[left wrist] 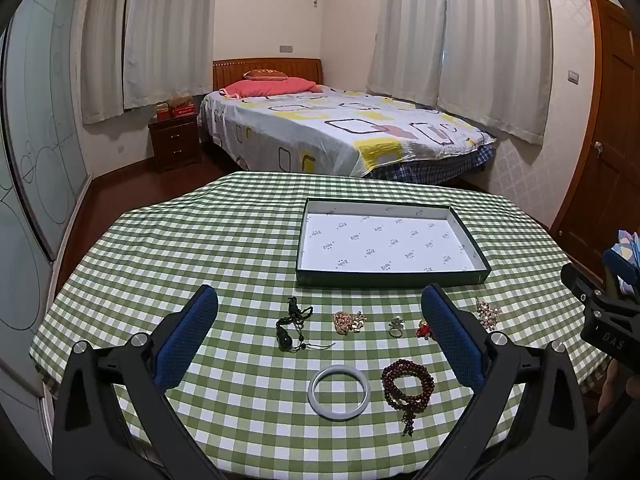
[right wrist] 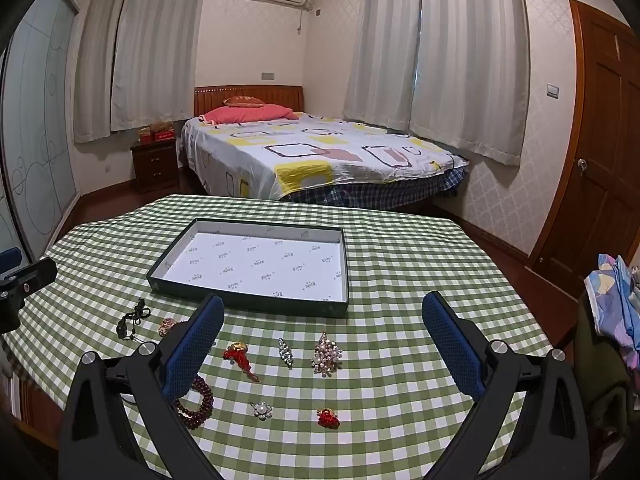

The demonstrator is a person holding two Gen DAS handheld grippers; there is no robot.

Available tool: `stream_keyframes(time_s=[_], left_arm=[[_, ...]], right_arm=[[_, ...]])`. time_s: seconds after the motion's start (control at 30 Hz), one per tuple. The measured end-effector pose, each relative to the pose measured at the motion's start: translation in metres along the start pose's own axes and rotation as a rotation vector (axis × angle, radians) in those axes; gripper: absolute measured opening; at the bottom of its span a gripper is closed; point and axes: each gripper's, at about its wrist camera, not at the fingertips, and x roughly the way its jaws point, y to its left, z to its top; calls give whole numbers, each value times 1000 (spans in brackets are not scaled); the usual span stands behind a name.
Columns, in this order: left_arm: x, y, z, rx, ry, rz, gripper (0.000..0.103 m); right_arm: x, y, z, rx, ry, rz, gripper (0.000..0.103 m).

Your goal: Organize jewelry

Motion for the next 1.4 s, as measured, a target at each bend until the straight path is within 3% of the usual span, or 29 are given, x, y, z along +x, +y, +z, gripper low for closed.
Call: stream_keyframes(time_s=[0.77,1.03,1.23,1.4], left_arm=[[9,4,-6,5,13,9,99],[57,20,-35,-40,140,-3,99],[87,16,-62,-10,210,-15,99],[110,14,-82,1,288,-9,99]], right_arm=[[7,0,-4,13,18,11,96],[53,-5,-37,34,131,20,96],[85,-12,-69,62,227,35,96],[94,-16,-84,62,249,39,96]])
